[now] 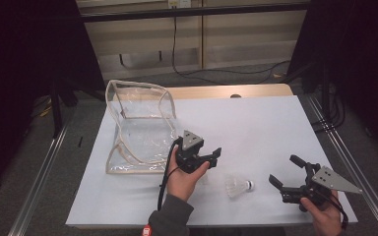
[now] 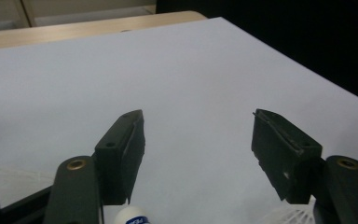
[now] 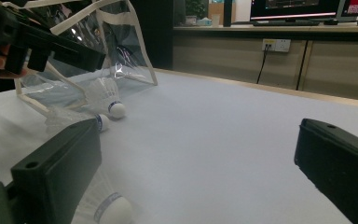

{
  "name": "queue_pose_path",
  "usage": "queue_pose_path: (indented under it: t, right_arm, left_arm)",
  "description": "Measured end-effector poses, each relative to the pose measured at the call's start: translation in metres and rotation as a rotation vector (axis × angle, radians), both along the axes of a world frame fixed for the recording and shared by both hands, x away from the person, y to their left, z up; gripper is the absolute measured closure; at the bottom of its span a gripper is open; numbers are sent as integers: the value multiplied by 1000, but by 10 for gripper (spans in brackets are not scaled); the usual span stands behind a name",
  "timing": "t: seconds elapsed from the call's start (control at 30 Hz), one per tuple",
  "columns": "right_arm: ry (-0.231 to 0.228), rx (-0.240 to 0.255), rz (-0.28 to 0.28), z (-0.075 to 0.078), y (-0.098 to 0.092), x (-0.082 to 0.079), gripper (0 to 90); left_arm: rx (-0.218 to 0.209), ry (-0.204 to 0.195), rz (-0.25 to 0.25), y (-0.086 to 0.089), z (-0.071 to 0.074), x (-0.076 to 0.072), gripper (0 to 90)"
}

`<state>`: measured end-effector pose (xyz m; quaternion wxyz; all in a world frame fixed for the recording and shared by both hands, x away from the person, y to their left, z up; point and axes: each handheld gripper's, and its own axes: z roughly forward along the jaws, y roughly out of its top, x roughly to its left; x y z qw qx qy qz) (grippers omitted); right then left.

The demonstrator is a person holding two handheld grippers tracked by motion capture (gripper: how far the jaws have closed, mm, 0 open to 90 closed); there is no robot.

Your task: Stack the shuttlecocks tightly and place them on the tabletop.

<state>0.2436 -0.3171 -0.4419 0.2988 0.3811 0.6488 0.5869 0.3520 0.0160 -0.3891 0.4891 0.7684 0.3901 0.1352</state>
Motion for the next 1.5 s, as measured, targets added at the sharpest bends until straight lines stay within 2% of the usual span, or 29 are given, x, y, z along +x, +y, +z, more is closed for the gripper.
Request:
queue_pose_path:
  t: [0.17,0.2,0.27,0.5,0.53,0.7,0.77,0.93,1.0,1.03,1.1,1.13,1.17,1.2,1.3,1.43,1.5]
  right_arm:
    - [-7,0,0,1,0,0,0]
    - [-6,1,1,1,0,0,0]
    - [-5,1,2,1,0,0,0]
    - [-8,-2,10,1,2,1,1]
    - [-6,-1,10,1,2,1,1]
    - [-8,3,7,2,2,0,1]
    - [-10,1,11,2,2,0,1]
    - [-6,-5,14,1,3,-1,2]
    - [-8,-5,13,1,3,-1,2]
    - [-8,-5,13,1,3,0,2]
    - [-8,-2,12,2,2,-1,2]
    - [-9,-1,12,2,2,-1,2]
    - [-9,1,12,2,2,-1,2]
    - [-7,0,11,2,2,-1,2]
    - [-8,1,12,2,2,-1,2]
    - [-9,3,12,2,2,0,2]
    - [-8,5,15,2,3,0,2]
  left_arm:
    - [36,15,61,-3,2,7,508]
    - [54,10,77,-4,3,8,541]
    - [58,11,89,-6,4,9,590]
    - [90,34,101,-8,1,17,744]
    - [104,48,105,-9,0,18,765]
    - [171,50,108,-14,-2,24,849]
    - [179,65,105,-15,-2,26,871]
    - [222,73,111,-22,-8,30,896]
    - [209,82,96,-24,-11,33,896]
    - [208,74,96,-26,-12,34,896]
    - [182,84,81,-27,-14,36,895]
    - [190,85,79,-27,-16,38,893]
    - [175,97,83,-27,-18,40,891]
    - [177,99,82,-26,-19,41,885]
    - [190,85,85,-27,-19,43,877]
    - [245,64,111,-26,-20,45,873]
    - [251,70,124,-26,-19,45,885]
